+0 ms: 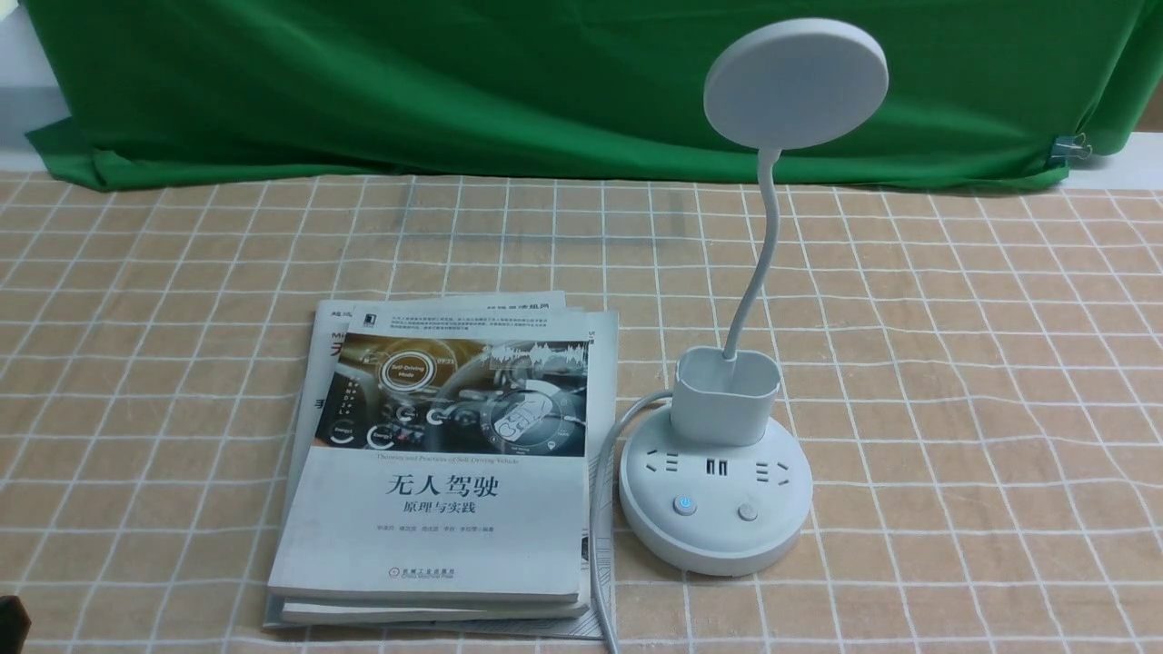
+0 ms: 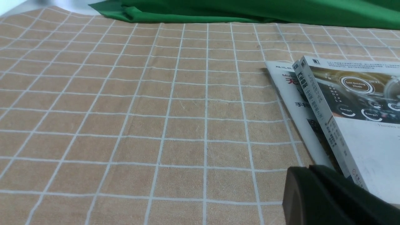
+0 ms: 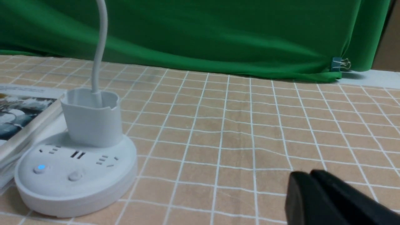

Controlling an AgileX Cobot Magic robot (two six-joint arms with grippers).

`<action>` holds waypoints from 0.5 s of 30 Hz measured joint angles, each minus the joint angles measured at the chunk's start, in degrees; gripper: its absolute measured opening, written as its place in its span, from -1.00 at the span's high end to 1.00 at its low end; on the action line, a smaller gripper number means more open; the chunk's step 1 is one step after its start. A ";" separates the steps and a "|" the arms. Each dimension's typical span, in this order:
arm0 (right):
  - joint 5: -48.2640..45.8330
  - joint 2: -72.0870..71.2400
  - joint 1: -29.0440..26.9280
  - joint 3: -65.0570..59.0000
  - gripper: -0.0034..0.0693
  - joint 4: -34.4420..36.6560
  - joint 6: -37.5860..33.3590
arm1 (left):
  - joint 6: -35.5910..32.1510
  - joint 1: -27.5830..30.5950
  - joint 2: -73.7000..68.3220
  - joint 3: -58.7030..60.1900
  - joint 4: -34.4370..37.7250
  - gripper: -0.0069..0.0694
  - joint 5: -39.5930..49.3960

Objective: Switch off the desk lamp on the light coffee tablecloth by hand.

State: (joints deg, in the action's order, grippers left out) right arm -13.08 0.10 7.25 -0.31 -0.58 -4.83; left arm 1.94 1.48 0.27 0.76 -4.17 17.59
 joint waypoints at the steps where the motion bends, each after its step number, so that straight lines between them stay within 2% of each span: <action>1: 0.00 0.00 0.00 0.00 0.82 0.00 0.00 | 0.00 0.00 0.00 0.00 0.00 0.81 0.00; 15: 0.00 0.00 0.00 0.00 0.72 0.00 0.33 | 0.00 0.00 0.00 0.00 0.00 0.81 0.00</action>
State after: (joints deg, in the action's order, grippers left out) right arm -13.08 0.10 7.25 -0.31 -0.58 -4.50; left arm 1.94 1.48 0.27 0.76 -4.17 17.59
